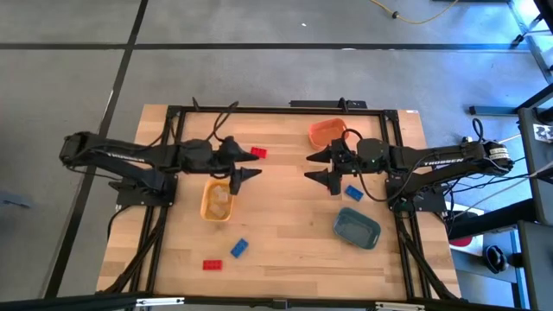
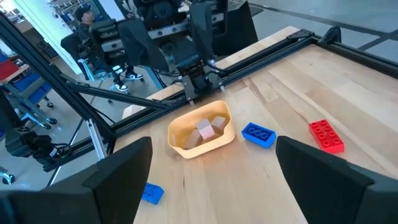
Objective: Sort & place blocks by color
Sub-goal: Put the top left blue game piece into the orange bin
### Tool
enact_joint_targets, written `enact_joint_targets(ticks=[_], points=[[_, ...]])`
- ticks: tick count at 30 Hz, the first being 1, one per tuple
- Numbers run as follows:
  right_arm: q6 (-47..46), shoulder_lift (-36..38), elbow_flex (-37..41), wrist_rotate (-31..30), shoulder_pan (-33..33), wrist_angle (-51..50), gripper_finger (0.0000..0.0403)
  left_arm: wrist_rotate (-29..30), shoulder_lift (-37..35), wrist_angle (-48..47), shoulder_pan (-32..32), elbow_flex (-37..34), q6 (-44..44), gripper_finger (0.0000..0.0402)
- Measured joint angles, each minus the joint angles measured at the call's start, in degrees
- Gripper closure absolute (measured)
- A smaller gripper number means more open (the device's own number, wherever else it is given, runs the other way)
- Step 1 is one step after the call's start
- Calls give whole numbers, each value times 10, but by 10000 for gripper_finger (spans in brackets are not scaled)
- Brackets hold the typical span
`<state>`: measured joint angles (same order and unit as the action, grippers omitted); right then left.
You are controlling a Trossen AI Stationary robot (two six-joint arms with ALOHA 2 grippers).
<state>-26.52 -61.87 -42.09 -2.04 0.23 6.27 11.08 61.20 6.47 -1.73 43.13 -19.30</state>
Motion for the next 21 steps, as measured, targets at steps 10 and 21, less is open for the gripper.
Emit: enact_joint_targets(ticks=[10,21], points=[[2,0,0,0,0,0,57,17,4,5,-5,-4,-2,167],[0,0,0,2,0,0,57,-4,50,-228,66,112,-79,167]])
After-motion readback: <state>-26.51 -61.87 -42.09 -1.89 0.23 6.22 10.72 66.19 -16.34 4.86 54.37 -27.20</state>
